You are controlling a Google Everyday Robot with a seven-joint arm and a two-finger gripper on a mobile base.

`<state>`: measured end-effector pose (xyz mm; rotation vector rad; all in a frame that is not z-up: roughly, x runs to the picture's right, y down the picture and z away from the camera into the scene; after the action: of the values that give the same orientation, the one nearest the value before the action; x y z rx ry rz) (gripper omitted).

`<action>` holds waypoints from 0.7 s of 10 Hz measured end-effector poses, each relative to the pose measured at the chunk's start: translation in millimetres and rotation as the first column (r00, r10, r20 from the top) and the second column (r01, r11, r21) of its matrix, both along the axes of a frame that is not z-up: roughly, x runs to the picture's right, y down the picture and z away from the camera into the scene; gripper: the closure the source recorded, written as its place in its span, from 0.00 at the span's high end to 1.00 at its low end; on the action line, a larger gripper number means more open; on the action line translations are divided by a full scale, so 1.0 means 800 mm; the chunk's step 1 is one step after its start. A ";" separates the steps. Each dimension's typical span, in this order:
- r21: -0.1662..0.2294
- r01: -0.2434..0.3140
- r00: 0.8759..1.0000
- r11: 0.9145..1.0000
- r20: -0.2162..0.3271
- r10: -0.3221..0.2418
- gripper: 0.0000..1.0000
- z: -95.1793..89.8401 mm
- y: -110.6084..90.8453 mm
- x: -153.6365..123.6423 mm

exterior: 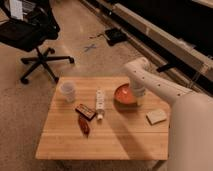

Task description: Drag the ceramic bowl in a circle

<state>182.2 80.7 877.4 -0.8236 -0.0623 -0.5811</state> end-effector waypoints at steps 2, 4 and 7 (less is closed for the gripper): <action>-0.019 0.031 0.999 0.999 0.039 -0.031 0.19 -0.011 0.014 -0.017; -0.047 0.086 0.992 0.995 0.097 -0.081 0.19 -0.034 0.035 -0.023; -0.082 0.170 0.972 0.982 0.178 -0.154 0.19 -0.072 0.050 0.001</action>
<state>182.6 120.9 819.9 -0.8764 -0.1820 -0.8079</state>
